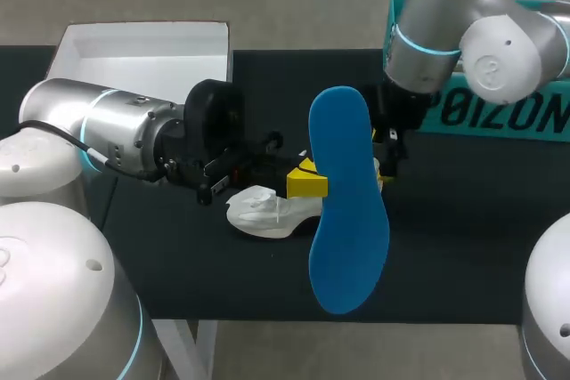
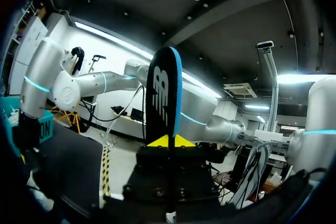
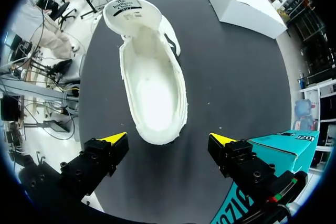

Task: Take the shoe out of the shoebox, open the shoe tongue, remove and reinsert the insole, then place the shoe into the shoebox

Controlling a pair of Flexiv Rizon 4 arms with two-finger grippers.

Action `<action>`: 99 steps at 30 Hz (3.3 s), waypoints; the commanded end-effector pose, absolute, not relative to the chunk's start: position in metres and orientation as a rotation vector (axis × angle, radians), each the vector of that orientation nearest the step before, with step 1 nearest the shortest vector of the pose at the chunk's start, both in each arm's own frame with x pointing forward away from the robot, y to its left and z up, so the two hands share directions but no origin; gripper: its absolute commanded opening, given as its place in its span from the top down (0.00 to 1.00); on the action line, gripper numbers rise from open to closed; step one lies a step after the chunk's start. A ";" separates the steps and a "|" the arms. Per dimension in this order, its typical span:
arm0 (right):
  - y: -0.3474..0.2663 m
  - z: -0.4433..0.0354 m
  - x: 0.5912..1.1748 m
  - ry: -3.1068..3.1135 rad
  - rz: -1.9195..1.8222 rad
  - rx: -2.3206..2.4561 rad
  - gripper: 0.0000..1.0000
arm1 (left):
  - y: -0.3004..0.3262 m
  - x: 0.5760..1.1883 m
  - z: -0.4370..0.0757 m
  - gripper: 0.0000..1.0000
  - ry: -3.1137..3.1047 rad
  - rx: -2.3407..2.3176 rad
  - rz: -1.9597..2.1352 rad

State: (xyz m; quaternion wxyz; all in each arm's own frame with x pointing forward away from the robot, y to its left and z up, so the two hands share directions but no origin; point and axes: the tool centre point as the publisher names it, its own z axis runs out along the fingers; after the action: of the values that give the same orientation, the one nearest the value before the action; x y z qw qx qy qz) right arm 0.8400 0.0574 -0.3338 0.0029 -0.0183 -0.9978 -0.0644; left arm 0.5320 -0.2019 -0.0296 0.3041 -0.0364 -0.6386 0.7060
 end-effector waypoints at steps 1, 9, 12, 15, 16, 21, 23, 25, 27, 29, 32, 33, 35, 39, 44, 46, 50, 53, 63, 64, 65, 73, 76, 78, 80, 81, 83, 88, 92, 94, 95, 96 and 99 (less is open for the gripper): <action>0.058 -0.334 0.838 -3.131 -0.180 -0.054 0.00 | -0.202 0.531 -0.031 1.00 -1.690 -0.095 1.873; 0.057 -0.331 0.833 -3.135 -0.215 -0.046 0.00 | -0.202 0.531 -0.031 1.00 -1.690 -0.095 1.873; 0.064 -0.331 0.835 -3.144 -0.205 -0.028 0.00 | -0.202 0.531 -0.031 1.00 -1.690 -0.095 1.873; 0.072 -0.329 0.838 -3.152 -0.190 0.001 0.00 | -0.202 0.531 -0.031 1.00 -1.690 -0.095 1.873; 0.076 -0.328 0.839 -3.155 -0.196 0.007 0.00 | -0.202 0.531 -0.031 1.00 -1.690 -0.095 1.873; 0.091 -0.328 0.848 -3.163 -0.192 0.035 0.00 | -0.202 0.531 -0.031 1.00 -1.690 -0.095 1.873; 0.096 -0.329 0.851 -3.163 -0.193 0.046 0.00 | -0.202 0.531 -0.031 1.00 -1.690 -0.095 1.873; 0.101 -0.330 0.854 -3.162 -0.202 0.055 0.00 | -0.202 0.531 -0.031 1.00 -1.690 -0.095 1.873; 0.107 -0.335 0.856 -3.161 -0.213 0.061 0.00 | -0.202 0.531 -0.031 1.00 -1.690 -0.095 1.873; 0.115 -0.342 0.858 -3.153 -0.223 0.075 0.00 | -0.202 0.531 -0.031 1.00 -1.690 -0.095 1.873; 0.125 -0.355 0.861 -3.151 -0.224 0.089 0.00 | -0.202 0.531 -0.031 1.00 -1.690 -0.095 1.873; 0.129 -0.360 0.862 -3.150 -0.228 0.092 0.00 | -0.202 0.531 -0.031 1.00 -1.690 -0.095 1.873; 0.135 -0.369 0.864 -3.145 -0.232 0.099 0.00 | -0.202 0.531 -0.031 1.00 -1.690 -0.095 1.873; 0.144 -0.383 0.868 -3.130 -0.236 0.107 0.09 | -0.202 0.531 -0.031 1.00 -1.690 -0.095 1.873; 0.153 -0.391 0.864 -3.115 -0.245 0.115 0.53 | -0.202 0.531 -0.031 1.00 -1.690 -0.095 1.873; 0.155 -0.394 0.860 -3.105 -0.251 0.127 0.65 | -0.202 0.531 -0.031 1.00 -1.690 -0.095 1.873; 0.150 -0.393 0.841 -3.078 -0.259 0.117 1.00 | -0.202 0.531 -0.031 1.00 -1.690 -0.095 1.873; 0.150 -0.393 0.841 -3.078 -0.259 0.117 1.00 | -0.202 0.531 -0.031 1.00 -1.690 -0.095 1.873; 0.150 -0.393 0.841 -3.078 -0.259 0.117 1.00 | -0.202 0.531 -0.031 1.00 -1.690 -0.095 1.873; 0.150 -0.393 0.841 -3.078 -0.259 0.117 1.00 | -0.202 0.531 -0.031 1.00 -1.690 -0.095 1.873; 0.150 -0.393 0.841 -3.078 -0.259 0.117 1.00 | -0.202 0.531 -0.031 1.00 -1.690 -0.095 1.873; 0.156 -0.387 0.838 -3.052 -0.241 -0.073 1.00 | -0.202 0.531 -0.031 1.00 -1.690 -0.095 1.873; 0.161 -0.384 0.843 -2.982 -0.241 -0.319 1.00 | -0.202 0.531 -0.031 1.00 -1.690 -0.095 1.873; 0.162 -0.375 0.845 -2.951 -0.261 -0.450 1.00 | -0.202 0.531 -0.031 1.00 -1.690 -0.095 1.873; 0.163 -0.368 0.847 -2.933 -0.266 -0.532 1.00 | -0.202 0.531 -0.031 1.00 -1.690 -0.095 1.873; 0.162 -0.365 0.847 -2.935 -0.236 -0.608 1.00 | -0.202 0.531 -0.031 1.00 -1.690 -0.095 1.873; 0.158 -0.359 0.852 -2.895 -0.243 -0.736 1.00 | -0.202 0.531 -0.031 1.00 -1.690 -0.095 1.873; 0.150 -0.353 0.862 -2.763 -0.230 -1.130 1.00 | -0.202 0.531 -0.031 1.00 -1.690 -0.095 1.873; 0.151 -0.350 0.865 -2.659 -0.248 -1.381 1.00 | -0.202 0.531 -0.031 1.00 -1.690 -0.095 1.873; 0.152 -0.349 0.865 -2.589 -0.294 -1.469 1.00 | -0.202 0.531 -0.031 1.00 -1.690 -0.095 1.873; 0.154 -0.348 0.865 -2.584 -0.296 -1.508 1.00 | -0.202 0.531 -0.031 1.00 -1.690 -0.095 1.873; 0.155 -0.348 0.865 -2.569 -0.316 -1.538 1.00 | -0.202 0.531 -0.031 1.00 -1.690 -0.095 1.873; 0.158 -0.349 0.866 -2.464 -0.337 -1.689 1.00 | -0.202 0.531 -0.031 1.00 -1.690 -0.095 1.873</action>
State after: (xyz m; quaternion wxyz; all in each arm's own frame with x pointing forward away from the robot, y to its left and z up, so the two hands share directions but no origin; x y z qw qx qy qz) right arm 0.8709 0.1586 -0.3476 0.0733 -0.4005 -0.9093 -0.0863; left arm 0.5319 -0.2019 -0.0296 0.3041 -0.0363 -0.6386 0.7060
